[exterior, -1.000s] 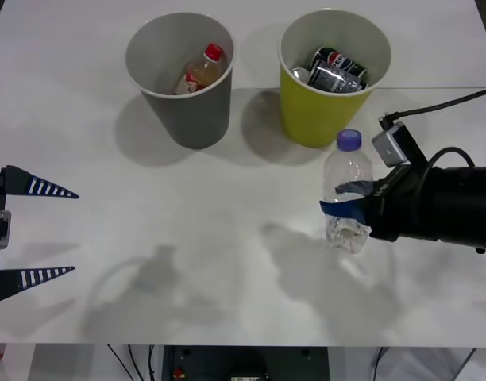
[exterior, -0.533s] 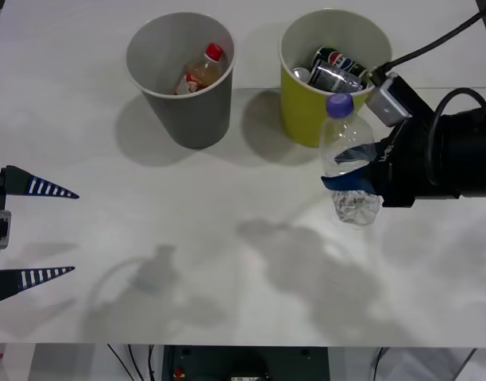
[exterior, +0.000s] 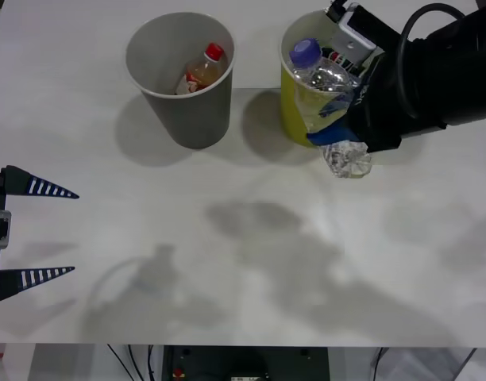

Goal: Put the can into the green bin and the plastic bottle into the gray bin

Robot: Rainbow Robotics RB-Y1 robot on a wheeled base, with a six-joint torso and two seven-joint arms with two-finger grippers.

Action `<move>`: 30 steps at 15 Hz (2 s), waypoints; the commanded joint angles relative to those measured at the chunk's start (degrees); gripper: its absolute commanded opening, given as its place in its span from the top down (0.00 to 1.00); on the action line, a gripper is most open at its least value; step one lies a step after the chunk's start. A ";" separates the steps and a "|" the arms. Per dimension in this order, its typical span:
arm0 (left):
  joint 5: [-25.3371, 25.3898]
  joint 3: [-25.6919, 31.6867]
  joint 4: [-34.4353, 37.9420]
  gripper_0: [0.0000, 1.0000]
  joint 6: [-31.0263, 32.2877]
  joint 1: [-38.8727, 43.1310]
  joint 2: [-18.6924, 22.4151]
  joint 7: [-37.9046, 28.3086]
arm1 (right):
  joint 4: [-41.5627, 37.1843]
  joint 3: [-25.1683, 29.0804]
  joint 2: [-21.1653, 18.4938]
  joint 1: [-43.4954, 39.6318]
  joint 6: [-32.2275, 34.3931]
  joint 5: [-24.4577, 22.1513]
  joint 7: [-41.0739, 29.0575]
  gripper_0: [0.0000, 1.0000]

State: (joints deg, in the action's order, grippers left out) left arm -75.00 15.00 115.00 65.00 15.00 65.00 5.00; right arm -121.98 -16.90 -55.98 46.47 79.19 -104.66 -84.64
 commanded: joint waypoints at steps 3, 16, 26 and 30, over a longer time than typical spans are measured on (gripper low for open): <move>0.00 0.00 0.00 0.00 0.00 0.00 0.00 0.00 | 12.82 -8.32 5.09 15.85 -0.09 0.16 0.00 1.00; 0.00 0.00 0.00 0.00 0.00 0.00 0.00 0.00 | 49.91 -9.73 32.43 34.13 -6.77 -15.22 8.70 1.00; 0.00 0.00 0.00 0.00 0.00 0.00 0.00 0.00 | 66.17 -11.93 40.60 38.09 -18.63 -16.27 14.94 0.87; 0.00 0.00 0.00 0.00 0.00 0.00 0.00 0.00 | 66.08 -11.57 40.51 38.00 -18.72 -14.69 16.17 0.00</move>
State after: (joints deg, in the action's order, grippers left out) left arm -75.00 15.00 115.00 65.00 15.00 65.00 5.00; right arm -55.81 -28.66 -15.39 84.54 60.47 -119.72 -68.50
